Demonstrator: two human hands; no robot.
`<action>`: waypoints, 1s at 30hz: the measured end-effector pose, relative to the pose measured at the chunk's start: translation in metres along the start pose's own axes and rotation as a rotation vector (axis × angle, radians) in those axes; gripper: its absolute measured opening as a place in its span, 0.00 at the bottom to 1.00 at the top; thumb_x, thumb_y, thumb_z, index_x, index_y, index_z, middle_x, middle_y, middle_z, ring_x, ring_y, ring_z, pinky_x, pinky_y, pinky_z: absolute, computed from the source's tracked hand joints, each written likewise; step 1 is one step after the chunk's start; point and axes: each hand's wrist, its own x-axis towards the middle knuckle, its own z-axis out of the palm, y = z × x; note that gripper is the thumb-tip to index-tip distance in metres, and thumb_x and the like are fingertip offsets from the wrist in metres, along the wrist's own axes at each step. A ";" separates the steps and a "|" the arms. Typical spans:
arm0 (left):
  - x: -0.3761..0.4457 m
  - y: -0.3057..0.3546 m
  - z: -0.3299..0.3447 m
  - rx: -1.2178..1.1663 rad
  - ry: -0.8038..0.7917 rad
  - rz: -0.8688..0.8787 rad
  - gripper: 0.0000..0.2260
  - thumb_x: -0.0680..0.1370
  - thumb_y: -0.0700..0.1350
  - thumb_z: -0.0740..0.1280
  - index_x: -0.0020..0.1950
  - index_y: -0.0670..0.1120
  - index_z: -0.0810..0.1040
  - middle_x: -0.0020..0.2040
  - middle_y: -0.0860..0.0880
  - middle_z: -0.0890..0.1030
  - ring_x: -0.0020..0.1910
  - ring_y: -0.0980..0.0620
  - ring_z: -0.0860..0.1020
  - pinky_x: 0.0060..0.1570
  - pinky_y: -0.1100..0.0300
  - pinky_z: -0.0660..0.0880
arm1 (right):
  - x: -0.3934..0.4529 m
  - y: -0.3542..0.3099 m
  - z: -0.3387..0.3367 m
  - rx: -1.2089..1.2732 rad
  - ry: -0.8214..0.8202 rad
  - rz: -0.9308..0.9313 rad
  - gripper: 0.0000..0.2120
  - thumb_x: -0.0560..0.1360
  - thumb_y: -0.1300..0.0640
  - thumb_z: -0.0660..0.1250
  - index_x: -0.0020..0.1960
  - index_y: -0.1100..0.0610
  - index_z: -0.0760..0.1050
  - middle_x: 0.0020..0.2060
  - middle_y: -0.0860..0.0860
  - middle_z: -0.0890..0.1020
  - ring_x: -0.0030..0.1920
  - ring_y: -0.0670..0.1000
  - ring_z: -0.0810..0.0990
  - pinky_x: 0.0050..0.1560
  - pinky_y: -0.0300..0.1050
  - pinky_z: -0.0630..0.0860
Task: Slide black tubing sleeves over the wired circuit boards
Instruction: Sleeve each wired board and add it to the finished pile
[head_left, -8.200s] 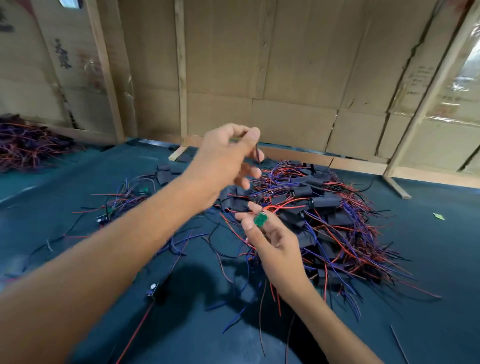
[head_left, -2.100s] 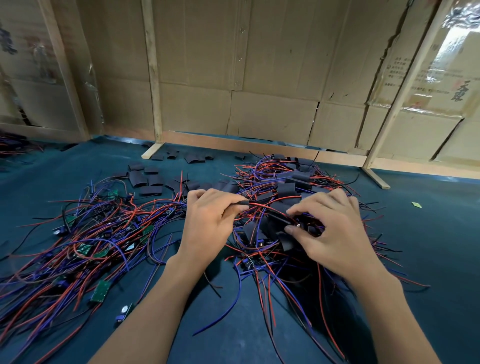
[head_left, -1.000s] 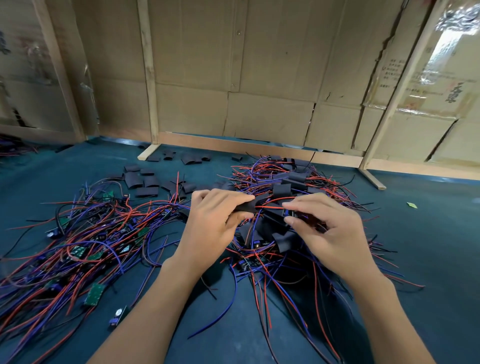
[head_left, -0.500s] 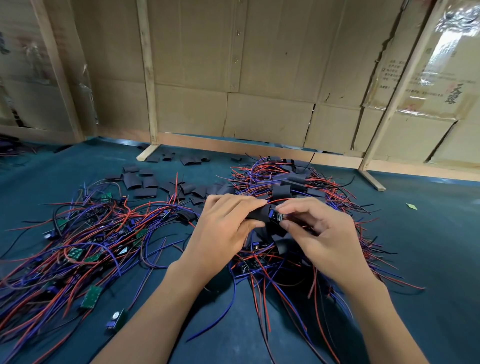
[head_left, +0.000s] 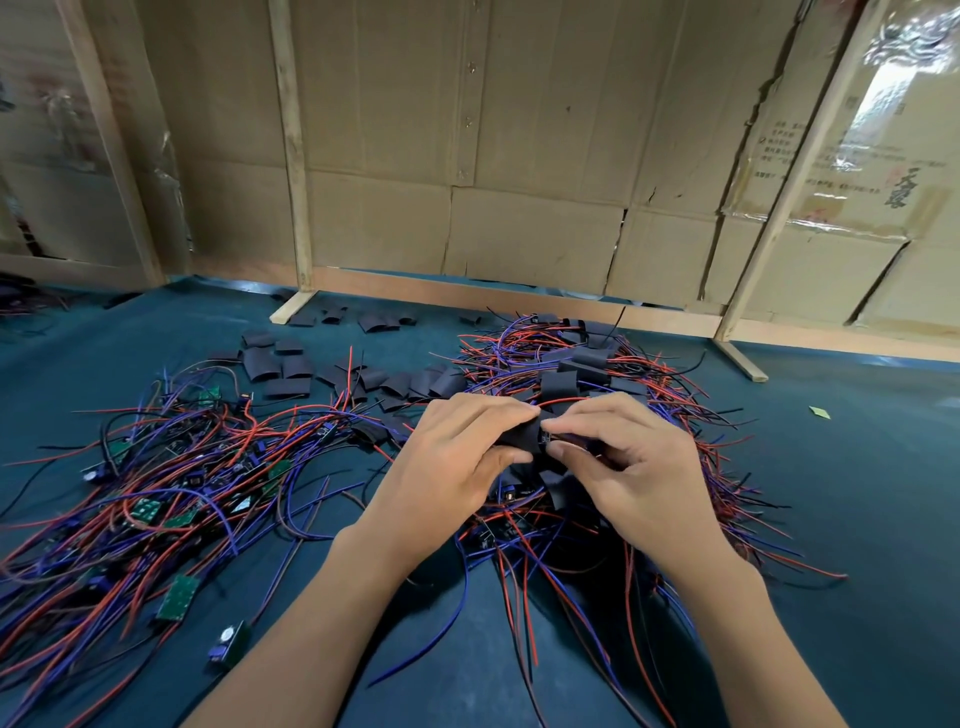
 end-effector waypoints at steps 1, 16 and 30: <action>0.000 0.000 0.000 0.003 -0.002 -0.002 0.16 0.78 0.46 0.72 0.65 0.45 0.79 0.61 0.54 0.80 0.61 0.53 0.76 0.58 0.49 0.72 | -0.001 0.000 0.001 0.001 0.004 0.008 0.12 0.71 0.69 0.77 0.52 0.56 0.86 0.49 0.48 0.83 0.51 0.45 0.83 0.50 0.34 0.76; 0.004 0.011 0.003 -0.014 0.005 0.042 0.19 0.80 0.44 0.69 0.70 0.41 0.76 0.63 0.47 0.78 0.59 0.46 0.74 0.64 0.57 0.71 | 0.004 -0.021 0.004 0.222 -0.039 0.371 0.15 0.72 0.61 0.78 0.51 0.44 0.83 0.41 0.42 0.86 0.33 0.42 0.83 0.36 0.32 0.75; -0.011 -0.014 0.018 0.350 -0.225 -0.653 0.25 0.82 0.56 0.60 0.78 0.55 0.60 0.68 0.52 0.72 0.68 0.47 0.63 0.64 0.48 0.59 | 0.064 0.038 -0.029 -0.665 -0.102 0.598 0.17 0.82 0.51 0.63 0.69 0.50 0.77 0.65 0.55 0.79 0.66 0.61 0.73 0.64 0.54 0.67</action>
